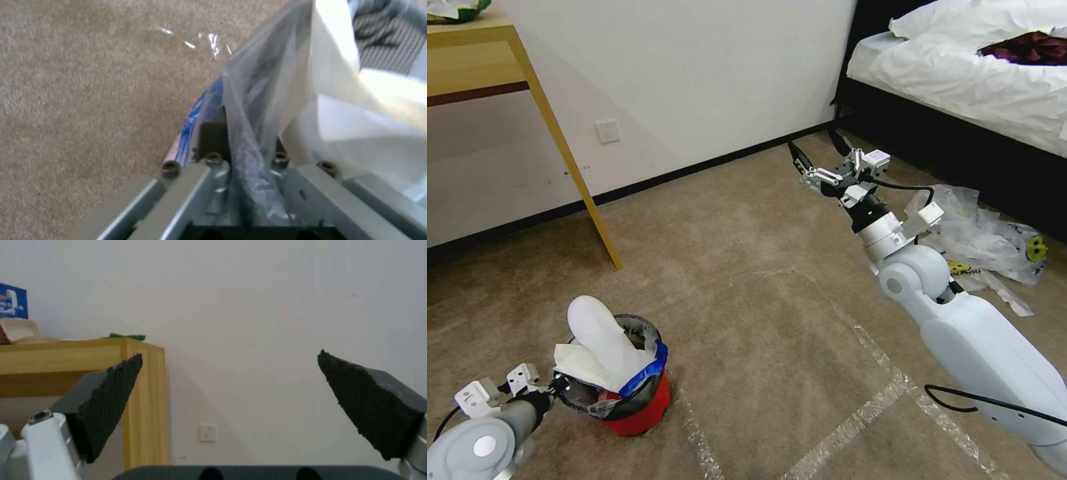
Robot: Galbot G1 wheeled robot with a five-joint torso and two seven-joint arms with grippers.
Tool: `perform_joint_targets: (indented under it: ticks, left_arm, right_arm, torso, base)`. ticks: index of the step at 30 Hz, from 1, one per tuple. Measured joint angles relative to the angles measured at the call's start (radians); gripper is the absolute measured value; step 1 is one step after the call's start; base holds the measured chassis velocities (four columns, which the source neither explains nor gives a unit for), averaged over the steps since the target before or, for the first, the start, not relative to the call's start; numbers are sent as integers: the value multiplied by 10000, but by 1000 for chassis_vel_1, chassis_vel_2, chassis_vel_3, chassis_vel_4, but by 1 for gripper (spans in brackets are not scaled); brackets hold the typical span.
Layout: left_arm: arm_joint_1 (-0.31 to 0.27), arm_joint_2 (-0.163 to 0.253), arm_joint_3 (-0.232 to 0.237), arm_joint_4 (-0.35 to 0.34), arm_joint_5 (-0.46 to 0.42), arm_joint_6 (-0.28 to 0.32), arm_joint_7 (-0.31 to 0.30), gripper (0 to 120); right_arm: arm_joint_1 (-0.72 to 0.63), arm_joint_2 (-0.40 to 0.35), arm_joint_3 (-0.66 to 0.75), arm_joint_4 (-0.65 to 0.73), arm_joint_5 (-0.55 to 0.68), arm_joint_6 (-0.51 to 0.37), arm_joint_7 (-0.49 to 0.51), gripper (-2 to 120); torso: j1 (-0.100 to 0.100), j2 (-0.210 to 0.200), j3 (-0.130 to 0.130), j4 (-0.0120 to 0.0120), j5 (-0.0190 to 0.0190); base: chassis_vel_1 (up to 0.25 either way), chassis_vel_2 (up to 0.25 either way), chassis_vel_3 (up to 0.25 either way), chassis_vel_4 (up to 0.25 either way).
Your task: Pick up the trash bin and place the garbage on the floor into it.
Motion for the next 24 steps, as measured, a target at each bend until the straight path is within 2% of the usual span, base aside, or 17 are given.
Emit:
perform_joint_targets:
  ticks: [2, 5, 7, 8, 10, 11, 14, 15, 17, 20, 22, 24]
  left_arm:
    - [36, -14, -22, -118, 6, 0, 11, 21]
    - [52, -27, -33, -183, 16, 0, 14, 26]
    - [101, -52, -76, -367, 18, 0, 21, 39]
    - [101, -52, -76, -367, 18, 0, 21, 39]
    - [170, -55, -135, -581, 6, 0, 23, 50]
    - [170, -55, -135, -581, 6, 0, 23, 50]
    - [258, -64, -199, -866, -21, 0, 23, 65]
    - [258, -64, -199, -866, -21, 0, 23, 65]
    - [333, -96, -260, -1111, -28, -1, 23, 74]
    - [361, -108, -287, -1210, -38, -2, 21, 79]
    - [436, -131, -344, -1469, -60, -3, 19, 92]
    - [517, -139, -407, -1744, -64, -5, 17, 95]
  right_arm:
    - [7, 3, -12, 0, -3, 0, 0, 100]
    - [7, 4, -14, 1, -6, 0, 0, 100]
    - [-2, 4, -16, 21, -15, 0, 1, 100]
    - [-2, 4, -16, 21, -15, 0, 1, 100]
    - [-10, -1, -15, 34, -19, -1, 4, 100]
    - [-10, -1, -15, 34, -19, -1, 4, 100]
    - [-34, -2, -5, 65, -25, -6, 12, 100]
    - [-34, -2, -5, 65, -25, -6, 12, 100]
    - [-57, -3, 0, 94, -35, -14, 20, 100]
    - [-64, -2, 2, 111, -38, -16, 22, 100]
    - [-81, -2, 8, 128, -45, -26, 30, 100]
    - [-96, -3, 12, 146, -51, -30, 34, 100]
  torso:
    - [0, 1, 0, 2, 0]
    - [0, 0, 0, 2, 0]
    - [0, 0, 0, 2, 1]
    - [0, 0, 0, 2, 1]
    - [0, 0, 0, 2, 1]
    - [0, 0, 0, 2, 1]
    - [0, 0, 0, 2, 2]
    - [0, 0, 0, 2, 2]
    - [0, 1, 0, 2, 2]
    - [0, 0, 0, 2, 2]
    - [0, 0, 0, 2, 2]
    - [0, 1, 0, 2, 2]
  base:
    - [0, 0, 0, 0]
    - [0, 0, 0, 0]
    - [0, 0, 0, 0]
    - [0, 0, 0, 0]
    - [0, 0, 0, 0]
    - [0, 0, 0, 0]
    - [0, 0, 0, 0]
    - [0, 0, 0, 0]
    - [0, 0, 0, 0]
    - [0, 0, 0, 0]
    - [0, 0, 0, 0]
    - [0, 0, 0, 0]
